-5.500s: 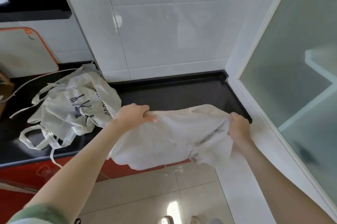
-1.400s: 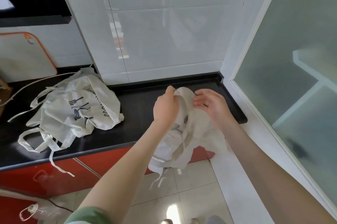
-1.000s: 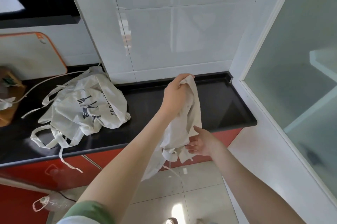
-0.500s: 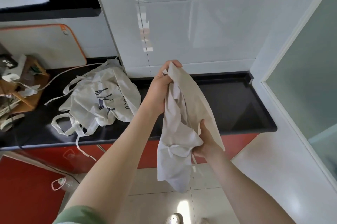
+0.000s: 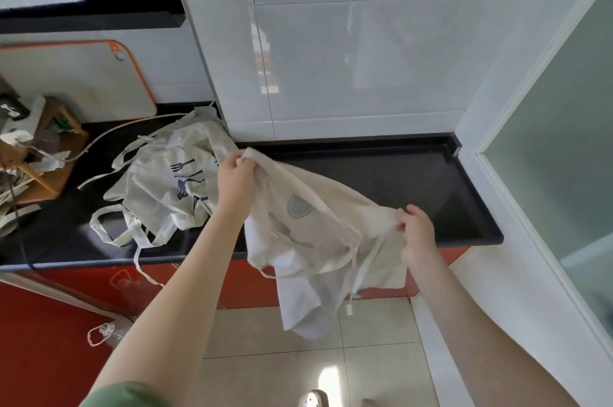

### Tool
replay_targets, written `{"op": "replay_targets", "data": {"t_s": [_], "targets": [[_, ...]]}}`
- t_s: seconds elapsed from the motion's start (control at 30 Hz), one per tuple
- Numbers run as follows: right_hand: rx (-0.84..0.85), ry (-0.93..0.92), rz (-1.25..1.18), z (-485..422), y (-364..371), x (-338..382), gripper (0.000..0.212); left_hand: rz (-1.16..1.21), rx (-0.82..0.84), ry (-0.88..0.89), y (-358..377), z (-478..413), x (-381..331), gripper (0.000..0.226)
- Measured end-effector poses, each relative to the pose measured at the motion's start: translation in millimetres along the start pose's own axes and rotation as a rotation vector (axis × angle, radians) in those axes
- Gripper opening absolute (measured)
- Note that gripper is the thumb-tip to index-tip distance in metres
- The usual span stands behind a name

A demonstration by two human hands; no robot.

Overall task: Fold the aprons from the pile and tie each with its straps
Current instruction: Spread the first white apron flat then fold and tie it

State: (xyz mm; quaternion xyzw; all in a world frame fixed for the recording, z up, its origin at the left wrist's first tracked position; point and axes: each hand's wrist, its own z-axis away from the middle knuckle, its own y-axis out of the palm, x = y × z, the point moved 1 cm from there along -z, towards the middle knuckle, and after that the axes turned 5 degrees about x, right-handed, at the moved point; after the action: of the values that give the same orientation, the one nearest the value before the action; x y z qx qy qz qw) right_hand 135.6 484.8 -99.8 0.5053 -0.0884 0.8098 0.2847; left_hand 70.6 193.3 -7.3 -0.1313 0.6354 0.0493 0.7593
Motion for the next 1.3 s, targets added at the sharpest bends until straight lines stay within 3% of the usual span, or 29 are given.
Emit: {"op": "replay_targets", "data": {"t_s": [0.1,0.2,0.27,0.33,0.4,0.5,0.57,0.6,0.67,0.73,0.8,0.87,0.9,0.97,1.07,1.17,1.3], "targets": [[-0.062,-0.203,-0.061,18,-2,41,0.038,-0.11,-0.15,-0.119,-12,-8,22,0.011],[-0.092,-0.442,-0.076,35,4,66,0.036,-0.256,-0.2,0.058,-14,-1,29,0.016],[0.004,-0.506,0.155,36,6,69,0.029,-0.648,-0.022,0.149,-13,0,39,0.015],[0.007,-0.481,0.251,37,3,69,0.024,-0.948,0.092,0.083,-23,-5,55,0.018],[-0.002,-0.473,0.227,36,2,75,0.023,-1.064,0.114,-0.052,-30,-7,54,0.019],[0.106,-0.459,0.215,42,15,83,0.023,-1.226,0.419,-0.242,-20,-2,37,0.024],[0.161,-0.447,0.203,48,29,85,0.022,-1.129,0.659,-0.29,-4,7,26,0.056],[0.182,-0.461,0.215,53,35,86,0.021,-1.021,0.708,-0.213,9,13,22,0.076],[0.236,-0.499,0.26,61,48,88,0.019,-0.907,0.673,0.09,43,36,11,0.095],[0.299,-0.527,0.312,67,60,90,0.018,-0.9,0.539,0.326,77,65,7,0.101],[0.361,-0.55,0.344,73,67,91,0.017,-0.816,0.364,0.422,98,77,9,0.076],[0.415,-0.574,0.346,78,69,91,0.017,-0.64,0.235,0.429,102,75,4,0.02],[0.435,-0.578,0.346,79,68,90,0.019,-0.587,0.226,0.407,100,71,0,0.003],[0.483,-0.593,0.444,77,64,85,0.041,-0.488,0.277,0.362,98,67,-8,0.013],[0.538,-0.557,0.693,67,64,68,0.084,-0.125,0.416,0.185,94,71,-20,0.015],[0.458,-0.454,0.728,59,61,50,0.088,0.033,0.539,0.121,87,69,-26,0.041],[0.469,-0.284,0.67,51,68,32,0.101,-0.028,0.62,0.103,76,65,-27,0.041]]}}
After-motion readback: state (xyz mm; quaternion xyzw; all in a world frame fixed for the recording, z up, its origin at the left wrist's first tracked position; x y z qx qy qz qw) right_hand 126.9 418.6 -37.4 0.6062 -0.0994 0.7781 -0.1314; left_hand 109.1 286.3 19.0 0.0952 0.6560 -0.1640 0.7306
